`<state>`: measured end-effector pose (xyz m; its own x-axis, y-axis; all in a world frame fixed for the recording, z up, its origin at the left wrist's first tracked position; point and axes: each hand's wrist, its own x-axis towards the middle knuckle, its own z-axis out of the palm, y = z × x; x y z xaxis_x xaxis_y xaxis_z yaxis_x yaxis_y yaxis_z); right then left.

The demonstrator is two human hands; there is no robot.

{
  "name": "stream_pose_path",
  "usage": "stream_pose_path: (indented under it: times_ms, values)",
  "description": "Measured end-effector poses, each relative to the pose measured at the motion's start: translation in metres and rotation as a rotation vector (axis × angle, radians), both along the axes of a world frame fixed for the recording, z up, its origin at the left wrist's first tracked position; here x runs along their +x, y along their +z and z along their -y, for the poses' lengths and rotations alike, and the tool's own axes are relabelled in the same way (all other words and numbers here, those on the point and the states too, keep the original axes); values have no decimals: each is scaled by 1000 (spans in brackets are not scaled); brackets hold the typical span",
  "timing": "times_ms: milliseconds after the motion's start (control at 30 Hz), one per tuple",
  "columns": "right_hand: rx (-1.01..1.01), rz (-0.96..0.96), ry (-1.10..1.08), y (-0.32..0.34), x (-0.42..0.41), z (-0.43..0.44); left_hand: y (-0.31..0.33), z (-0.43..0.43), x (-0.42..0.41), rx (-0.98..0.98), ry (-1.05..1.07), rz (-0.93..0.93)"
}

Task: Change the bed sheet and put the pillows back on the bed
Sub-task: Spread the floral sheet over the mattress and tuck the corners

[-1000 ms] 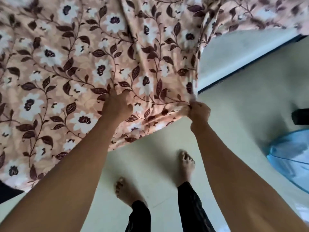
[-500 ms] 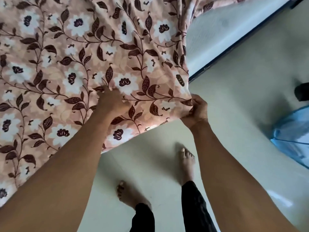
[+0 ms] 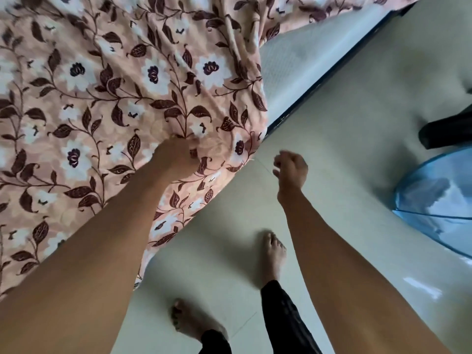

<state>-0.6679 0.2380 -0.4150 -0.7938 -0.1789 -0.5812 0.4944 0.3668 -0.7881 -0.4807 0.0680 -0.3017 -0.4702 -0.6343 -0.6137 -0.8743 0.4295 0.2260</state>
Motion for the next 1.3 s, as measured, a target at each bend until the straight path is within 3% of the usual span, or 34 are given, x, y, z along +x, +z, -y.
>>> stream_pose_path:
  times_ms: [100,200,300,367,467,600,667,767,867,1000,1100,1200,1300]
  values:
    - [1,-214,158,19,-19,63,4,14,-10,130,43,47]
    - [89,-177,246,26,-32,112,3,30,-24,230,39,133]
    - [192,-258,385,27,-51,102,-4,31,-35,358,31,257]
    - [171,-284,312,24,-66,80,-7,31,-38,371,21,284]
    - [70,-46,84,5,-84,60,-12,34,-41,326,-5,318]
    - [-420,433,-11,26,-96,79,-16,37,-45,312,1,323]
    - [-495,614,24,46,-102,89,-20,39,-49,319,-18,335]
    - [-629,786,279,70,-108,87,-22,38,-55,314,-43,350]
    - [-560,715,390,74,-114,69,-26,38,-56,317,-20,356]
    - [-197,502,-98,19,-140,7,-37,40,-49,334,35,324]
    - [42,331,-295,-9,-142,-26,-39,39,-49,297,29,337]
    - [17,313,-119,-7,-129,-11,-45,41,-47,443,69,224]
    - [-112,314,61,7,-116,29,-41,54,-56,380,-8,349]
